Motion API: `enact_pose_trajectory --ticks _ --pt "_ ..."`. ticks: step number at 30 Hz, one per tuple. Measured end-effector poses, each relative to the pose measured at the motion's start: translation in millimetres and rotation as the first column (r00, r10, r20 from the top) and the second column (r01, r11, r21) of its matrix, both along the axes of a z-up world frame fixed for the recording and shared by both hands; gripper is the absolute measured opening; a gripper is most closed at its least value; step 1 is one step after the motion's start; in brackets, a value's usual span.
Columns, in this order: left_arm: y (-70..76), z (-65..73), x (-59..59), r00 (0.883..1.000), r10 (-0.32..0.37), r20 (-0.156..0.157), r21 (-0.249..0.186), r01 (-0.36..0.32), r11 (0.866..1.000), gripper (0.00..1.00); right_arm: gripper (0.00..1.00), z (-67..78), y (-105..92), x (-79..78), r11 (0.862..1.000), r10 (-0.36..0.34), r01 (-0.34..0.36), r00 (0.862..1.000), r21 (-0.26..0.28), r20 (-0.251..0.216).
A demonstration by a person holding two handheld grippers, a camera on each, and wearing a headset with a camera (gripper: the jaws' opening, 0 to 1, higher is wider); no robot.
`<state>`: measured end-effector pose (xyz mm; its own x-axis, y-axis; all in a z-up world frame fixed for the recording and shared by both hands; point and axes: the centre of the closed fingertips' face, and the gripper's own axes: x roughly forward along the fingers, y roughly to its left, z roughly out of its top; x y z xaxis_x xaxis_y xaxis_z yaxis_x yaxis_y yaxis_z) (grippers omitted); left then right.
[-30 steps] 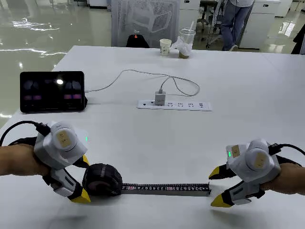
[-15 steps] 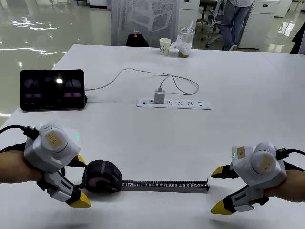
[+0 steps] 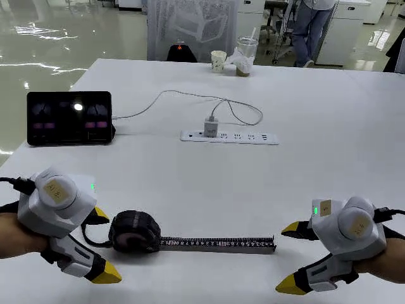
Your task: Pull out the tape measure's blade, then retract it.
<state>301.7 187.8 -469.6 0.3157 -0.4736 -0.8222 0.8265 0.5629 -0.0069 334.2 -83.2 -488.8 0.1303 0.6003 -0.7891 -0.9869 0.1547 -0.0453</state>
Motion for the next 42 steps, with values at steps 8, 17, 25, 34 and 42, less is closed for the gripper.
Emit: enact_pose_trajectory --ticks 8,17,25,34,42 --pt "-5.6 7.9 -6.2 0.995 0.089 0.052 -0.08 -0.085 0.993 0.74 0.72 3.5 2.0 -7.8 0.993 -0.098 0.099 0.995 0.057 -0.007" --pt "-10.7 8.3 -21.2 0.988 0.142 0.055 -0.122 -0.134 0.983 0.76 0.79 8.4 6.6 -18.9 0.978 -0.175 0.176 0.984 0.111 -0.02" --pt "-17.4 16.4 -27.9 0.963 0.251 0.098 -0.188 -0.229 0.955 0.8 0.86 13.9 9.2 -27.2 0.954 -0.252 0.255 0.967 0.156 -0.036" --pt "-24.3 24.3 -38.5 0.939 0.322 0.124 -0.245 -0.285 0.926 0.81 0.93 19.1 14.3 -39.4 0.928 -0.318 0.32 0.947 0.192 -0.041" --pt "-29.7 29.0 -45.1 0.904 0.393 0.169 -0.289 -0.336 0.896 0.84 0.98 30.3 22.7 -43.6 0.887 -0.388 0.377 0.922 0.267 -0.014"
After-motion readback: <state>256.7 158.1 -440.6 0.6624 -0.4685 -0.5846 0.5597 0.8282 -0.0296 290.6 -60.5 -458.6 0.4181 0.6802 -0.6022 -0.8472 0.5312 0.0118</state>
